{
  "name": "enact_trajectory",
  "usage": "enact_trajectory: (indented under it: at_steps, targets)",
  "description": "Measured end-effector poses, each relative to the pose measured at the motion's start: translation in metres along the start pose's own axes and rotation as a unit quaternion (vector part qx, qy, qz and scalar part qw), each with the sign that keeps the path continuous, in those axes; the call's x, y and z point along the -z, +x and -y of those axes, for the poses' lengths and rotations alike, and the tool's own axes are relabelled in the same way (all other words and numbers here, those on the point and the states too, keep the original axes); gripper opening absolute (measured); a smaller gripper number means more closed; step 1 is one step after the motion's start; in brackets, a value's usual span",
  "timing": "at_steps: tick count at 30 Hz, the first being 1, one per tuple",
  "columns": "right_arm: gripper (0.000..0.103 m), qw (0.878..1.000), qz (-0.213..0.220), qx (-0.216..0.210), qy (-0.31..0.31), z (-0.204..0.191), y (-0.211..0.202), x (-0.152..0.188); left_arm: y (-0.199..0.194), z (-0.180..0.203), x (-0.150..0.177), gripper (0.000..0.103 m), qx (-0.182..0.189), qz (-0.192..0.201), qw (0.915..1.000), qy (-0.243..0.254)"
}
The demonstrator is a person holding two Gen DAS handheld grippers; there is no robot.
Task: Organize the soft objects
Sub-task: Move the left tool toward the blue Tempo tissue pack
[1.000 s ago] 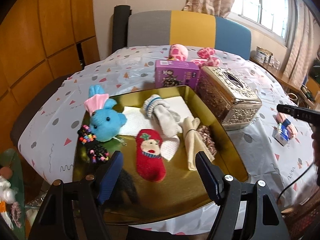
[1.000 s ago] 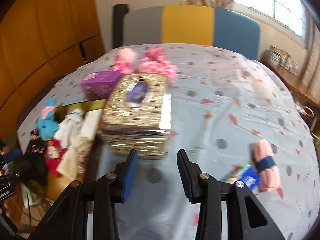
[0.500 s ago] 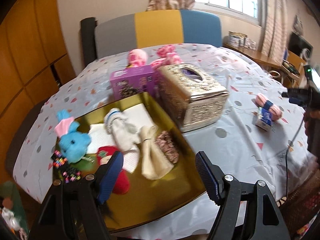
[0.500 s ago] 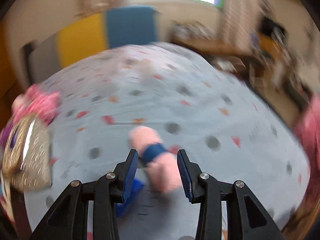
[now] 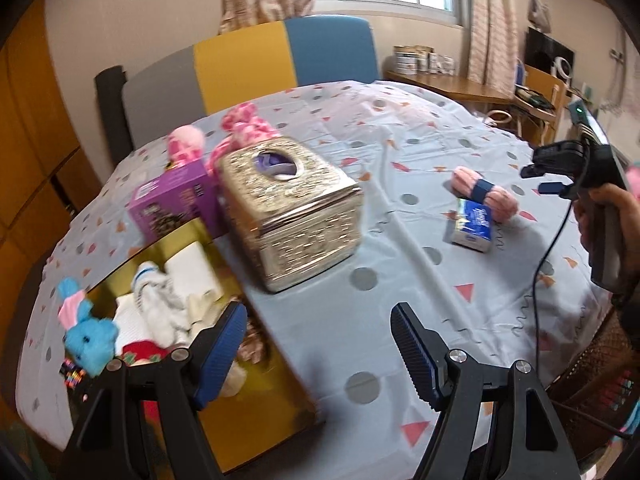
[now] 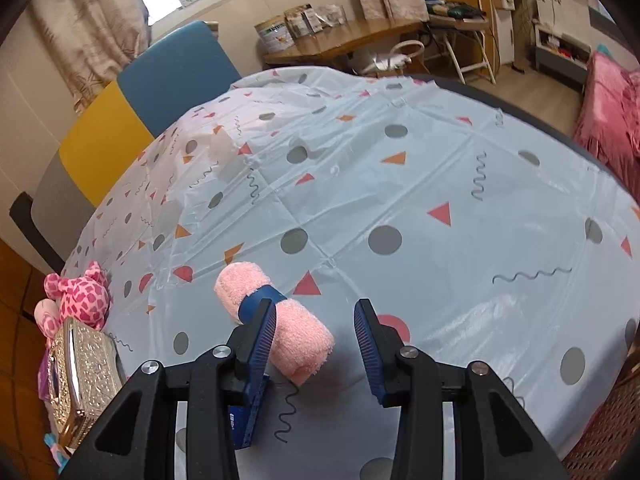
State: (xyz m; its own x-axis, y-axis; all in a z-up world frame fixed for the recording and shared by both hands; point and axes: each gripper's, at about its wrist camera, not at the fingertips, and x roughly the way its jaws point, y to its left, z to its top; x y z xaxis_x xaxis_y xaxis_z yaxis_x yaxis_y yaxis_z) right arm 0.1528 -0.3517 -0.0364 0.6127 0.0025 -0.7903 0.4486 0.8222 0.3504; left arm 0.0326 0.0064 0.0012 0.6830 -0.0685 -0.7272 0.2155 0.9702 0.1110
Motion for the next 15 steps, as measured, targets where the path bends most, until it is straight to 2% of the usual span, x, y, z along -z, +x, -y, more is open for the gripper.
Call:
enact_trajectory:
  at_steps: [5,15]
  targets:
    - [0.041,0.999,-0.021,-0.008,0.026,0.008,0.006,0.000,0.008,0.021,-0.008,0.079,0.018,0.000,0.9997,0.018]
    - [0.041,0.998,-0.027,-0.019,0.048,0.014,0.007,-0.001,0.027,0.058,-0.020,0.079,0.042,-0.010,0.9977,0.052]
